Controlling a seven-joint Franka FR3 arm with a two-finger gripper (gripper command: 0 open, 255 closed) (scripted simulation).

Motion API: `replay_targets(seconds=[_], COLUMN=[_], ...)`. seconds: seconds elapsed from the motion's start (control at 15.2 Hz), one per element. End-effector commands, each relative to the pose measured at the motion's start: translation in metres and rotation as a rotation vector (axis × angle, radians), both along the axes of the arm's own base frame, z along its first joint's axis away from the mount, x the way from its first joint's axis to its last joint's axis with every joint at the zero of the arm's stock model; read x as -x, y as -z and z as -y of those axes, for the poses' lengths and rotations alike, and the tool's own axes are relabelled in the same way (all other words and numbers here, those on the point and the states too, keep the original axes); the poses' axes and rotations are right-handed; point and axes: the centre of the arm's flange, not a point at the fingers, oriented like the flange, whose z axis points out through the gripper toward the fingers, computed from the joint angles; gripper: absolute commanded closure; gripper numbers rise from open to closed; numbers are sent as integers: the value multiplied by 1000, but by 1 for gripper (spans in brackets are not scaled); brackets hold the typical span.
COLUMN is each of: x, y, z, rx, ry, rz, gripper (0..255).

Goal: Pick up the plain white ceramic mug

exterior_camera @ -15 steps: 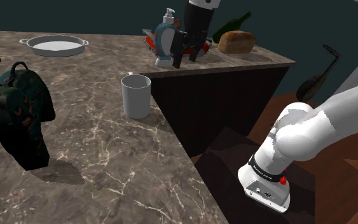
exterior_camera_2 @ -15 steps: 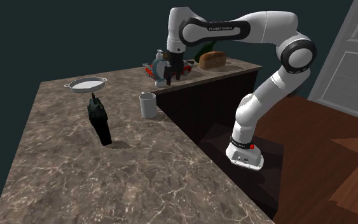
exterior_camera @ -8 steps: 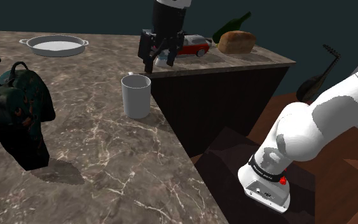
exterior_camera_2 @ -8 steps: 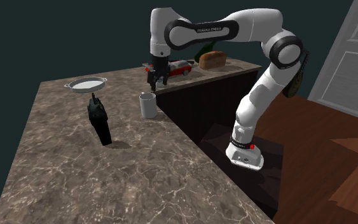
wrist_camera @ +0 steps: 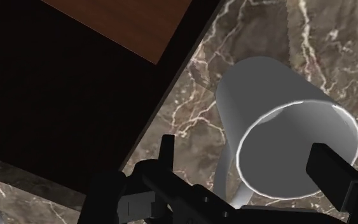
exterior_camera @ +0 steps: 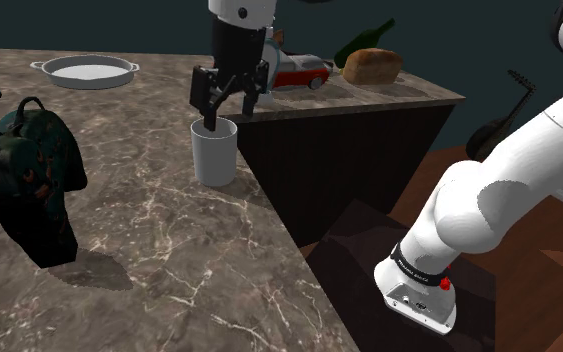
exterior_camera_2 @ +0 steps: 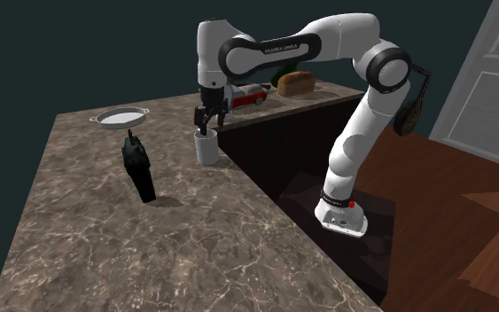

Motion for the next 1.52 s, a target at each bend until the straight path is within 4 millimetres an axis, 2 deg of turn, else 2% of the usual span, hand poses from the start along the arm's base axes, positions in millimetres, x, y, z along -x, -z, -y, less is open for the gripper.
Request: replay_targets(seconds=[0.0,0.07,0.2,0.26,0.86,1.45], x=[-1,-1,-1,-1,-1,-1], y=[10,18,18,19,18,-29], z=[1,1,1,1,1,1], rx=[0,0,0,0,0,0], ry=[0,0,0,0,0,0], rz=[0,0,0,0,0,0], gripper=[0,0,0,255,255,255])
